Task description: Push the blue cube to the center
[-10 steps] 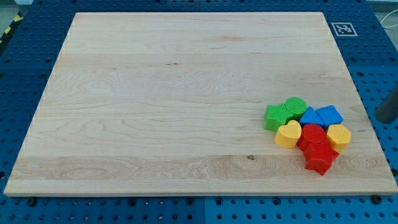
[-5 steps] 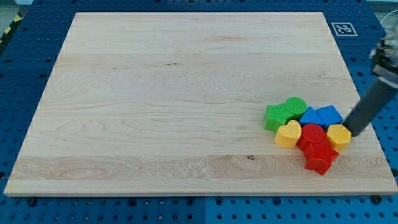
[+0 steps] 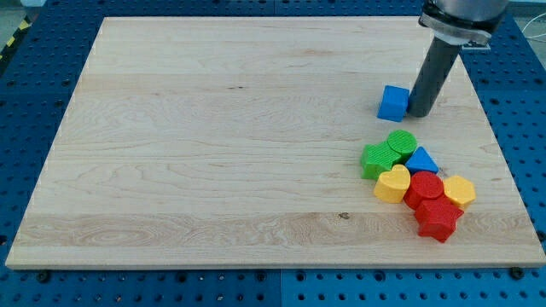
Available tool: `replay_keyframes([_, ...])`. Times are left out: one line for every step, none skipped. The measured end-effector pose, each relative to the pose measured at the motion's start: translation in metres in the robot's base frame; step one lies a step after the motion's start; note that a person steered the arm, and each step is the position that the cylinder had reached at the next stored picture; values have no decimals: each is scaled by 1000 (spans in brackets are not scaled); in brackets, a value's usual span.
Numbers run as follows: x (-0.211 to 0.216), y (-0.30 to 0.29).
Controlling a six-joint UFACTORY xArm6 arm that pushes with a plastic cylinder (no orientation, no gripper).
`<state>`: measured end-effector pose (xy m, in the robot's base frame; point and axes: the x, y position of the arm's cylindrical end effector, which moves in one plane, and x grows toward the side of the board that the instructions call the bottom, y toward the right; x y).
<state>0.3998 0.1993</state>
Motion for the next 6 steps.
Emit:
replay_keyframes([-21,-20])
replay_keyframes([-24,-30])
replay_keyframes([-14,-36])
replay_keyframes([1,-58])
replay_keyframes([3,-84])
replay_keyframes([22,-89])
